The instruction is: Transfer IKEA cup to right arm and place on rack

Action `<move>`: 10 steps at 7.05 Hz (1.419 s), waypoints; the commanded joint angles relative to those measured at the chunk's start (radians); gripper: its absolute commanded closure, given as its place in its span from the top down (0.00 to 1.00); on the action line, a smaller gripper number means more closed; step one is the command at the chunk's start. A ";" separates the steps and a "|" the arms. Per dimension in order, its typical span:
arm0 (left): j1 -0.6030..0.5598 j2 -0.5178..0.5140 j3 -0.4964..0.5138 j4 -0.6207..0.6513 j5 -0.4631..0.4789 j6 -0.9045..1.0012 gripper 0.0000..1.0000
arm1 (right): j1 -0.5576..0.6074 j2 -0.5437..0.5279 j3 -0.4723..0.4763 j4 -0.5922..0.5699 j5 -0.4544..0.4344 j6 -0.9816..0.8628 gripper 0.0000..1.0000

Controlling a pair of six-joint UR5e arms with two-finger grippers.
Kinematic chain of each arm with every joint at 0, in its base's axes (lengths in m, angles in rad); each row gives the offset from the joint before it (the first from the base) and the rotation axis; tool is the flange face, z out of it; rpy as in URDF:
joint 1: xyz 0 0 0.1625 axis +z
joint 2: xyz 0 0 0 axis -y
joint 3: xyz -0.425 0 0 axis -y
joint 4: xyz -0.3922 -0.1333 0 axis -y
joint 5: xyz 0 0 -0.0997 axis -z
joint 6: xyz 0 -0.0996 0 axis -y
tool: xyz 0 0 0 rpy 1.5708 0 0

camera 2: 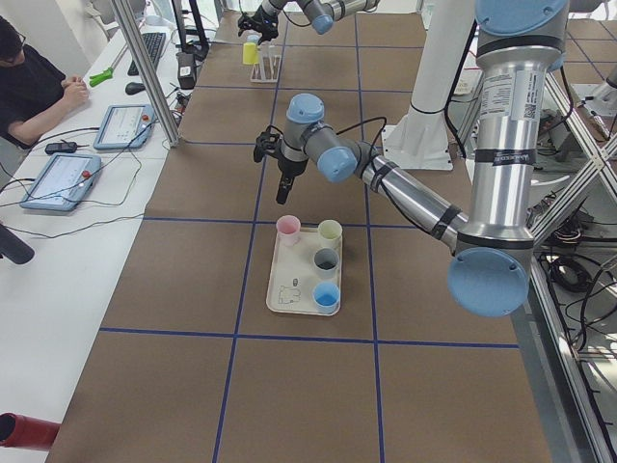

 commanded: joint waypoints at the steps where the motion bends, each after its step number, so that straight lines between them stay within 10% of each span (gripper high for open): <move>1: 0.001 0.071 0.054 -0.113 0.023 0.003 1.00 | -0.108 -0.006 0.054 0.005 0.076 0.466 0.99; 4: 0.013 0.065 0.152 -0.221 0.072 -0.110 1.00 | -0.267 0.006 0.120 0.006 0.076 0.921 0.99; 7: 0.155 0.018 0.268 -0.336 0.173 -0.334 0.99 | -0.297 0.006 0.131 0.008 0.073 0.943 0.99; 10: 0.175 0.011 0.273 -0.337 0.175 -0.353 0.61 | -0.297 0.006 0.131 0.006 0.073 0.943 0.99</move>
